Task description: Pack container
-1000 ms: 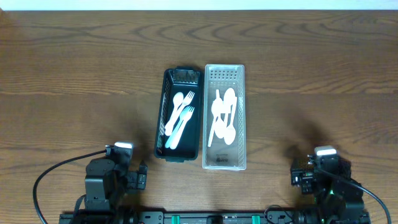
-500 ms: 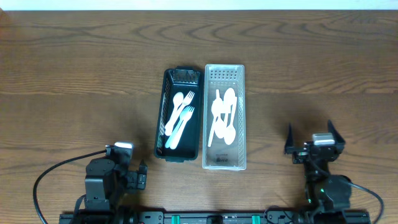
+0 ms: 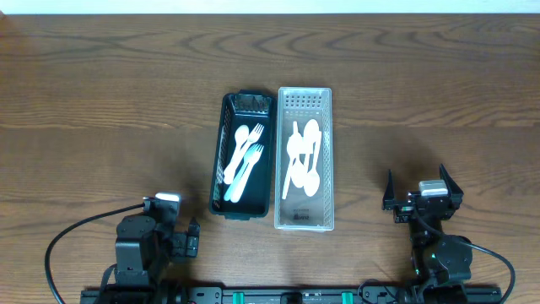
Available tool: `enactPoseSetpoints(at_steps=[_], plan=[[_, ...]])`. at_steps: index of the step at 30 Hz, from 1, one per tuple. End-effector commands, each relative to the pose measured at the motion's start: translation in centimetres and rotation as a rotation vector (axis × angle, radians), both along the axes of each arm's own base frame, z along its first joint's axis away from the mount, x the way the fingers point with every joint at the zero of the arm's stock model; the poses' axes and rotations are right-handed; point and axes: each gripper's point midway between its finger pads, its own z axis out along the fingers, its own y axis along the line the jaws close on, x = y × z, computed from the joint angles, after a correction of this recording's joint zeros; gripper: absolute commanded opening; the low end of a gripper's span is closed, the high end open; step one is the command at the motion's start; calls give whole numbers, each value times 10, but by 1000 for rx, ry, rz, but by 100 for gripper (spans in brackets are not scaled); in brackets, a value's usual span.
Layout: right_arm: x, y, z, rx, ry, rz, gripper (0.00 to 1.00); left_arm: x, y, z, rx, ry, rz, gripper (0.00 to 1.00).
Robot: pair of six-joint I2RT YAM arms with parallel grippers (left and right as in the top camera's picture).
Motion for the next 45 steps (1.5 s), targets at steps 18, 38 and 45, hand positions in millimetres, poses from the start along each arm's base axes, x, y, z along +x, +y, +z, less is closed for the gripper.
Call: enactPoseSetpoints(at_steps=[18, 38, 45], plan=[[0, 1, -1, -8, -3, 0, 99, -1, 0, 1, 12, -5, -15, 98], [0, 1, -1, -8, -3, 0, 99, 66, -15, 70, -58, -674, -60, 98], [0, 1, -1, -8, -3, 0, 99, 76, -14, 57, -18, -739, -71, 98]])
